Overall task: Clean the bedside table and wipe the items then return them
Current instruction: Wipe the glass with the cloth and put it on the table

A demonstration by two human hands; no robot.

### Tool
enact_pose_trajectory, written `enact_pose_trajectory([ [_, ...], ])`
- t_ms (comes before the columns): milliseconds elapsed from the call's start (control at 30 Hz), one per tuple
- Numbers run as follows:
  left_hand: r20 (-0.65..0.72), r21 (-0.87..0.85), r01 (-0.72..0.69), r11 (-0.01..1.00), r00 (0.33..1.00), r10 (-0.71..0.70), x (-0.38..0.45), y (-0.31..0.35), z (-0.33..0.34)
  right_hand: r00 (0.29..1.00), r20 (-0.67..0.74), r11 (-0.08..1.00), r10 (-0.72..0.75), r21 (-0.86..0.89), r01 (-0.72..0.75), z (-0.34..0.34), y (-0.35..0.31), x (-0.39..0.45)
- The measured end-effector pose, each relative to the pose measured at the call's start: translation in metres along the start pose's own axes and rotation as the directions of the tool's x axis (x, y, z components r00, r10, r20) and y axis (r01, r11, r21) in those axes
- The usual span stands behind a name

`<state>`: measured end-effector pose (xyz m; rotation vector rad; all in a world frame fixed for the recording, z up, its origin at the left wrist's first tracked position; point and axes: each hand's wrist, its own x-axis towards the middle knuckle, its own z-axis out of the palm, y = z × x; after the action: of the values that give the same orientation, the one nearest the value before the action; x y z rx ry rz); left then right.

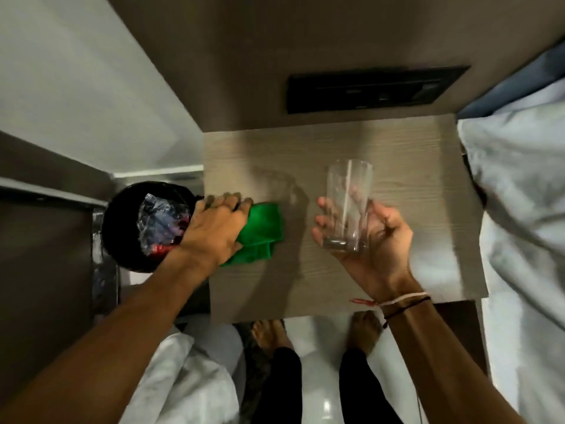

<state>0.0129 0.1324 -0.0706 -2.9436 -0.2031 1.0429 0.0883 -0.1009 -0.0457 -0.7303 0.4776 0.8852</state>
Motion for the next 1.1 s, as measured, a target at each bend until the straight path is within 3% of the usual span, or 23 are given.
enact_pose_trajectory([
  [67,-0.013,-0.107,0.059,0.992,0.998,-0.061,0.004,-0.006,0.0,0.999,0.028,0.999,0.032,-0.019,-0.031,-0.002,0.012,0.003],
  [167,0.09,-0.446,0.113,0.888,0.993,-0.082,0.006,-0.017,-0.001,0.998,0.045,0.997,0.052,-0.061,-0.049,-0.008,0.02,0.004],
  [233,-0.023,-0.587,0.054,0.808,0.996,-0.083,0.005,-0.021,-0.005,0.999,0.03,0.996,0.043,-0.075,-0.041,-0.014,0.023,0.004],
  [333,-0.263,-0.714,-0.02,0.7,0.934,-0.242,0.002,-0.016,-0.024,1.0,0.002,0.997,0.03,-0.075,-0.03,-0.018,0.024,0.003],
  [400,-0.409,-0.725,-0.087,0.684,0.853,-0.325,-0.003,0.002,-0.046,1.0,-0.015,0.994,0.017,-0.109,-0.019,-0.014,0.025,0.005],
  [500,-0.559,-0.67,-0.229,0.706,0.782,-0.277,-0.009,0.043,-0.077,0.999,-0.035,0.985,-0.034,-0.173,0.028,-0.001,0.028,0.011],
  [600,-0.584,-0.616,-0.324,0.718,0.8,-0.14,-0.009,0.076,-0.086,0.992,-0.077,0.991,-0.095,-0.103,0.087,0.009,0.016,0.017],
  [700,-0.611,-0.612,-0.389,0.689,0.786,-0.098,-0.012,0.082,-0.084,0.981,-0.167,0.995,-0.098,0.008,0.101,0.007,0.006,0.021],
  [833,-0.625,-0.527,-0.48,0.701,0.778,0.062,-0.033,0.086,-0.069,0.991,-0.115,0.997,-0.067,-0.03,0.064,-0.004,-0.01,0.021],
  [933,-0.578,-0.528,-0.502,0.685,0.803,0.143,-0.058,0.081,-0.057,0.997,-0.079,0.998,-0.026,0.049,0.03,-0.011,-0.023,0.023],
  [1033,-0.566,-0.608,-0.425,0.671,0.824,0.01,-0.064,0.064,-0.062,0.998,-0.006,0.997,-0.062,0.038,0.062,-0.02,-0.029,0.025],
  [1100,-0.608,-0.618,-0.38,0.688,0.786,-0.111,-0.054,0.059,-0.073,0.997,0.074,0.999,-0.038,0.012,0.037,-0.02,-0.027,0.024],
])
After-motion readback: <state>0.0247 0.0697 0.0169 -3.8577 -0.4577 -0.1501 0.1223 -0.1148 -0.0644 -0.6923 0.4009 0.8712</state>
